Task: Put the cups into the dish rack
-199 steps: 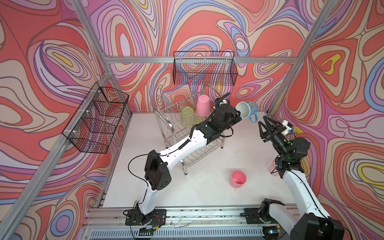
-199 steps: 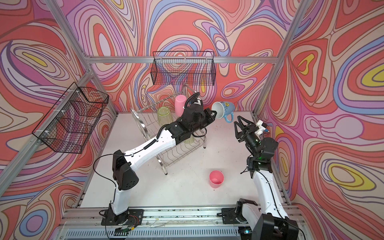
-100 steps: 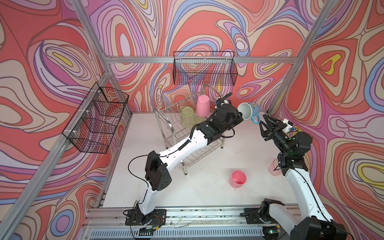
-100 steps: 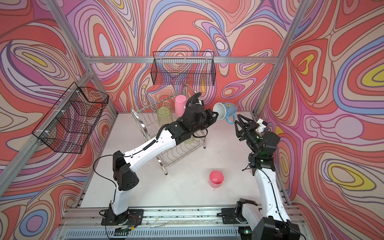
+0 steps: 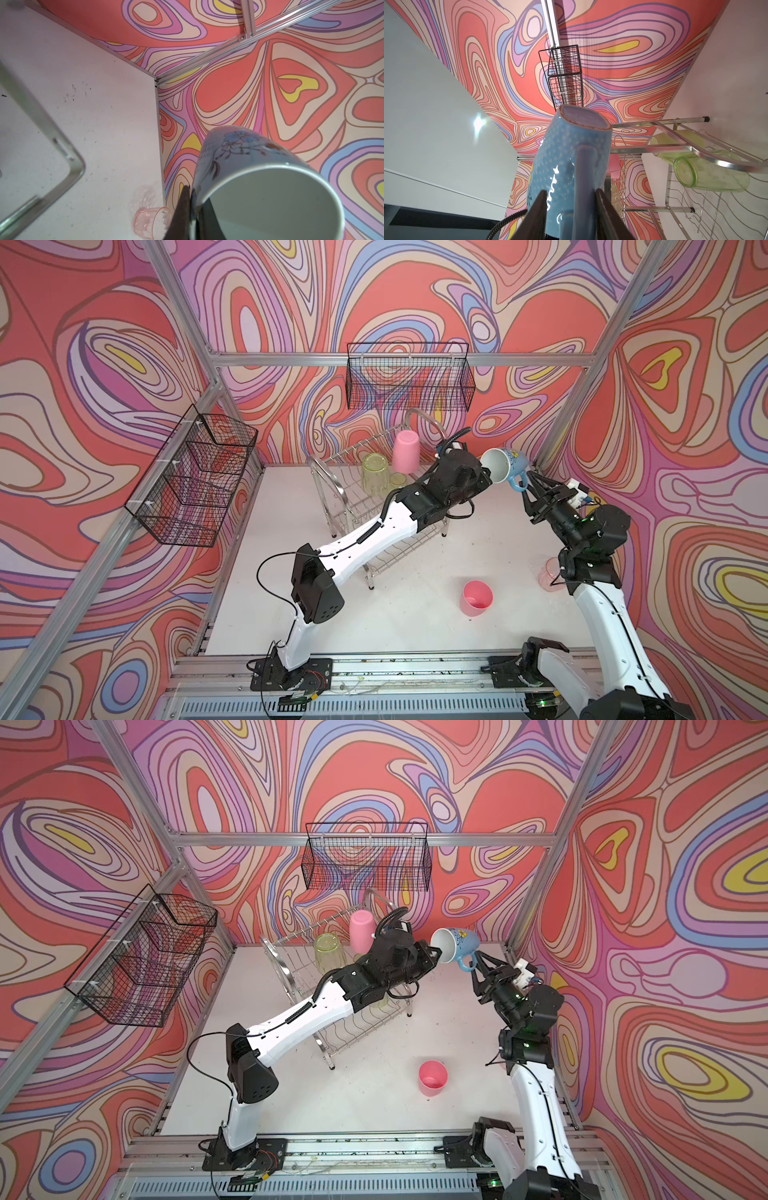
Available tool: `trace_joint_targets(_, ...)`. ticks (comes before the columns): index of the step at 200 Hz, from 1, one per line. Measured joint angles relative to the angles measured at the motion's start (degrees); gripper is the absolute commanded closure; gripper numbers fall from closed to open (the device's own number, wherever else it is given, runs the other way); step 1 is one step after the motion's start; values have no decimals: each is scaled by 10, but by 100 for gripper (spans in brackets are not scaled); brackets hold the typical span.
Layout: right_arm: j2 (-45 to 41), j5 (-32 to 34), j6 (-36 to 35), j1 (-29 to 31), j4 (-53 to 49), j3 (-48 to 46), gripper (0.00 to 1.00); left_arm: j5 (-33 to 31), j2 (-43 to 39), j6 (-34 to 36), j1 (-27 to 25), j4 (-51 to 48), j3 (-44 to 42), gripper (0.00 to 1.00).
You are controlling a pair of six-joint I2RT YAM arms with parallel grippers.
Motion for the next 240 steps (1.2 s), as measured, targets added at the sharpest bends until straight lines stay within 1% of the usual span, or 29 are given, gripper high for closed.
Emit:
trace_joint_targets(79, -12, -3, 23, 12, -8, -2, 66, 0, 0, -19, -2, 2, 0, 100)
trace_joint_targets(150, -12, -14, 24, 29, -12, -2, 68, 0, 0, -27, -2, 2, 0, 100)
trace_joint_targets(240, 4, -17, 28, 36, 5, -2, 74, 1, 0, -31, -2, 1, 0, 100)
